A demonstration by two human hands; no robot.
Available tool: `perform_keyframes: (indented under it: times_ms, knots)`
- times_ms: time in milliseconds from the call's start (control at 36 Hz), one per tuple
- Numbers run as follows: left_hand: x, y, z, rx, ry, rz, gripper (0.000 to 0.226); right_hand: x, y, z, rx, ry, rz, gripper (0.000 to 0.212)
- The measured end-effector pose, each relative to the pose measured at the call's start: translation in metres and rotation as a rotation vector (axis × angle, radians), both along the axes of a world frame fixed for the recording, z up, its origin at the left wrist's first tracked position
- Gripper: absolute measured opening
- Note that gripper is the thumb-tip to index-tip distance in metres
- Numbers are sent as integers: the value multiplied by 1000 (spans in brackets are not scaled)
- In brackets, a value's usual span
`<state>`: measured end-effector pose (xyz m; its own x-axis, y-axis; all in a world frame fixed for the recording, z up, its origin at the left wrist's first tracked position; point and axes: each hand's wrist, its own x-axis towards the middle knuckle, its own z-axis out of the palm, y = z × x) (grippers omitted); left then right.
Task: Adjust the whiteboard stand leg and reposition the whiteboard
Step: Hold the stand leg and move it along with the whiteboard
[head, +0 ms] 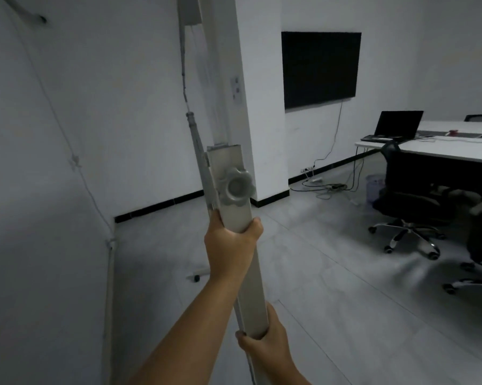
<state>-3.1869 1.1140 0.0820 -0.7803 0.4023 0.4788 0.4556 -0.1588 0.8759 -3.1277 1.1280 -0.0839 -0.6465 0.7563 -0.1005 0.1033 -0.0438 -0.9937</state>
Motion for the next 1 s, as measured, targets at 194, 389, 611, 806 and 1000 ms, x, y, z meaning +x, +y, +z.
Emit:
perform_keyframes:
  times_ms: [194,389,611,806,1000]
  knots:
    - [-113,69,2,3,-26,20,22,-115,74,-8,51,10,53,91]
    - [-217,139,4,15,-56,46,31,-229,146,-14,53,37,41,95]
    - [-338,208,6,1,-63,63,29,-351,215,-18,73,66,50,100]
    - [-438,265,7,9,-53,10,31,-445,273,-12,91,40,54,91]
    - [-538,312,6,-16,-27,-23,24,-537,314,-4,56,-14,10,85]
